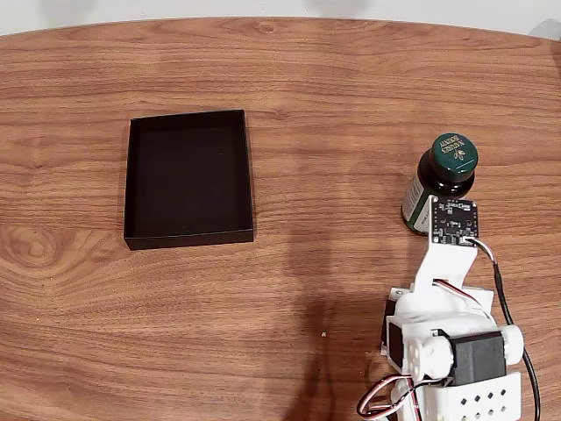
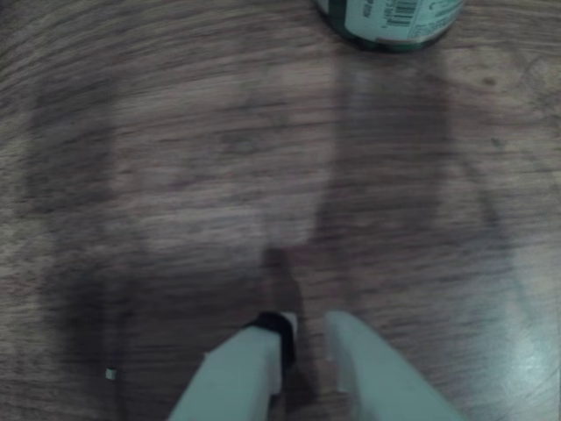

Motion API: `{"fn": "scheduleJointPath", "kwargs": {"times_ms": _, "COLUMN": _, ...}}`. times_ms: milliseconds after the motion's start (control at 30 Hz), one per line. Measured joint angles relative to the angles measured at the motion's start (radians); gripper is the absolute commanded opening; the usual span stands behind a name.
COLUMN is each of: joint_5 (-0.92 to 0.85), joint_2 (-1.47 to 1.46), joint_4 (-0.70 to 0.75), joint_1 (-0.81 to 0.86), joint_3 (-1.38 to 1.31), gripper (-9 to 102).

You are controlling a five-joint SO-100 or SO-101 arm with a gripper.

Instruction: Pick up the pill bottle and place it in the black box.

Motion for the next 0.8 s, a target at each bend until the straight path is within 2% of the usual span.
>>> {"fn": "scheduleJointPath", "kwargs": {"times_ms": 500, "joint_5": 0.000, "joint_2": 0.000, "joint_4": 0.000, "joint_1": 0.000, "joint_3": 0.000, "gripper": 0}}
{"fn": "scheduleJointPath", "kwargs": {"times_ms": 600, "joint_5": 0.000, "joint_2": 0.000, "joint_4": 0.000, "joint_1": 0.000, "joint_3": 0.000, "gripper": 3}}
{"fn": "scheduleJointPath", "kwargs": {"times_ms": 800, "joint_5": 0.060, "joint_2": 0.000, "joint_4": -0.023, "joint_1": 0.005, "joint_3": 0.002, "gripper": 5}}
